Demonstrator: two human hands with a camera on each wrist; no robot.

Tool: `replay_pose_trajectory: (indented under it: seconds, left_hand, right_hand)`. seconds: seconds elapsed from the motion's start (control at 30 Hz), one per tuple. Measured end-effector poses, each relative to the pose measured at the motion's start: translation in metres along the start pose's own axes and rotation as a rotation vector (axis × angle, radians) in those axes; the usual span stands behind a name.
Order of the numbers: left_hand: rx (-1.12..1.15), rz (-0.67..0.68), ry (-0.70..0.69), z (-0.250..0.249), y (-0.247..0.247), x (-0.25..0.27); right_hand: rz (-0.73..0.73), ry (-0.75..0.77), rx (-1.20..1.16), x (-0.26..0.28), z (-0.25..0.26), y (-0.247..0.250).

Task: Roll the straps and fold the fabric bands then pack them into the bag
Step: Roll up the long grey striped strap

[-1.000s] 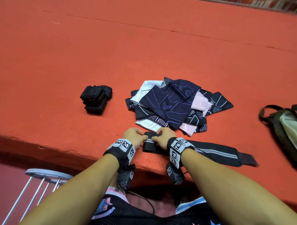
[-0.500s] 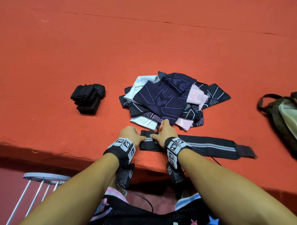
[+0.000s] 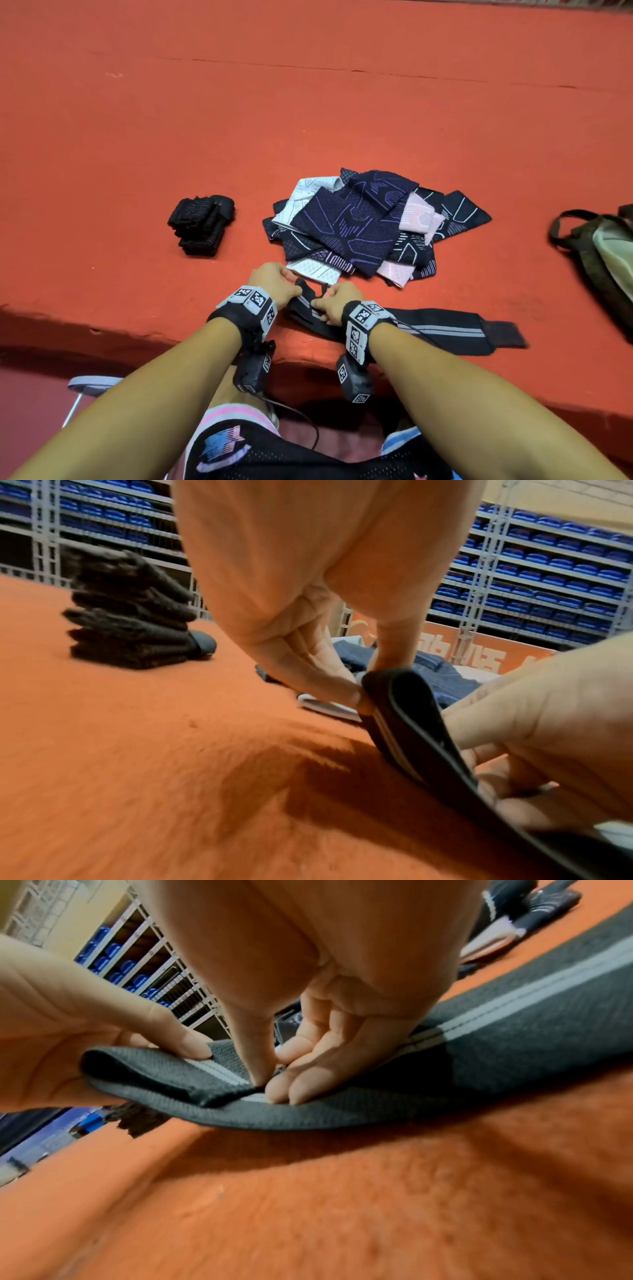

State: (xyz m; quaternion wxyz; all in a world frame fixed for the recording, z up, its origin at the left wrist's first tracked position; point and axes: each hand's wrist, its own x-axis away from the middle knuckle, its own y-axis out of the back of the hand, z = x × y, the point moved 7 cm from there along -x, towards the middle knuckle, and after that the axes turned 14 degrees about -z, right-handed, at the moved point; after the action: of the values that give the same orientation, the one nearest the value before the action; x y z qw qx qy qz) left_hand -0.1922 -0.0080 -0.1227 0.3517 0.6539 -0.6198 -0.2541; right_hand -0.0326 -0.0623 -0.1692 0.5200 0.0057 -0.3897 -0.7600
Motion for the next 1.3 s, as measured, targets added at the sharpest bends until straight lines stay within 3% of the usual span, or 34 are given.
replay_pose_trajectory:
  seconds: [0.27,0.43,0.6,0.8,0.9,1.0,1.07,1.3]
  left_hand:
    - [0.283,0.147,0.167,0.010,-0.028,0.017]
    - [0.300,0.196,0.125,-0.006,-0.048,0.028]
    - [0.199,0.174,-0.003,-0.019,-0.053,0.035]
    - [0.221,0.196,0.014,-0.017,-0.057,0.035]
    - [0.250,0.184,0.018,-0.012,-0.054,0.032]
    - [0.199,0.089,0.052,-0.001,-0.045,0.026]
    - [0.161,0.040,0.093,0.007,-0.041,0.024]
    - [0.184,0.089,0.158,0.011,-0.053,0.028]
  right_hand:
    - [-0.065,-0.001,-0.198,-0.004,-0.014,0.010]
    - [-0.023,-0.020,-0.303,-0.004,-0.013,0.016]
    - [0.027,0.033,-0.296,-0.001,-0.009,0.020]
    - [0.117,-0.020,-0.293,0.002,-0.010,0.024]
    - [0.068,0.112,-0.199,-0.003,-0.008,0.026]
    - [0.039,0.238,-0.075,-0.004,-0.007,0.023]
    - [0.027,0.267,-0.039,-0.006,-0.007,0.023]
    - [-0.005,0.324,0.044,-0.010,-0.008,0.022]
